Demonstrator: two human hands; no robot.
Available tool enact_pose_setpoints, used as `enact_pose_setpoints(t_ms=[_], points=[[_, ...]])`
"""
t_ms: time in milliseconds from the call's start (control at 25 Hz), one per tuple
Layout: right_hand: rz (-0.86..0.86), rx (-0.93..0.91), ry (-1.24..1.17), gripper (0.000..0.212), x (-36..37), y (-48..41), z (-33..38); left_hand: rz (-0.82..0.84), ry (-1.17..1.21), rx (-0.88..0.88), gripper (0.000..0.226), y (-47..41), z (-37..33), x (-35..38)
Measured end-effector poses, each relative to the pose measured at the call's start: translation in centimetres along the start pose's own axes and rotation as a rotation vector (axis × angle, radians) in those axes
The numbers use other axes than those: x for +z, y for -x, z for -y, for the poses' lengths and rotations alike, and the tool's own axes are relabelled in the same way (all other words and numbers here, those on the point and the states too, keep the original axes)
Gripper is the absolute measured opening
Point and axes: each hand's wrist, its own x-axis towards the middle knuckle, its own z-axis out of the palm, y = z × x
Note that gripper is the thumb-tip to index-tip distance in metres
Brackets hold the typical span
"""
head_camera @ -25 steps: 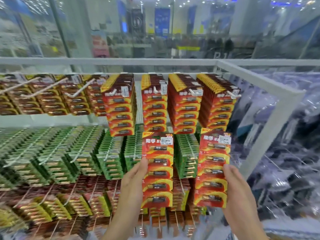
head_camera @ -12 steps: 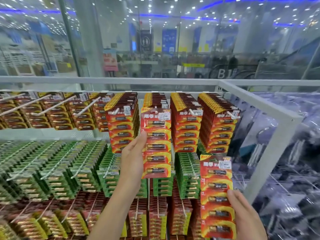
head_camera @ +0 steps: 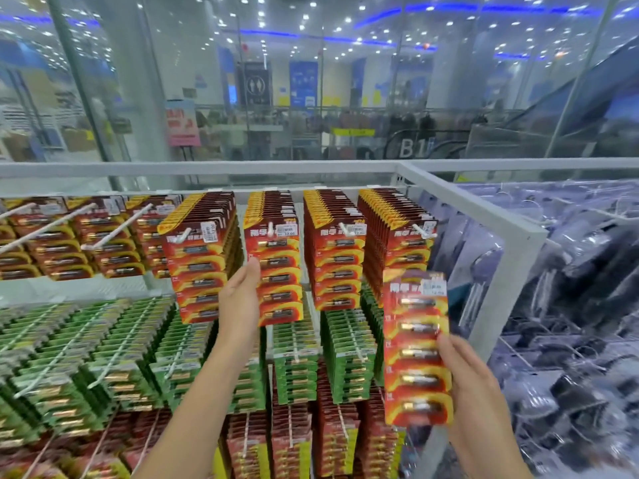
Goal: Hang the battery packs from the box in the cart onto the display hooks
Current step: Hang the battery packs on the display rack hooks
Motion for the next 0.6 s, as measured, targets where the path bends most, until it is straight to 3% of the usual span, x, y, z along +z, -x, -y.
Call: enact_pose_setpoints(t_ms=[240, 440, 600], points=[[-0.052, -0.184, 0.120, 0.021, 0.9, -3.1, 4.4, -0.039, -0.010, 0.078, 0.083, -2.3, 2.7, -1.6], [-0.078, -0.154, 0.138, 0.021, 0.7, -4.3, 4.6, -0.022, -0.055, 0.144, 0.044, -1.9, 2.5, -2.2], [-0.110, -0.147, 0.158, 0.019, 1.3, -6.1, 4.2, -0.042, -0.124, 0.191, 0.036, -1.3, 2.3, -2.7]])
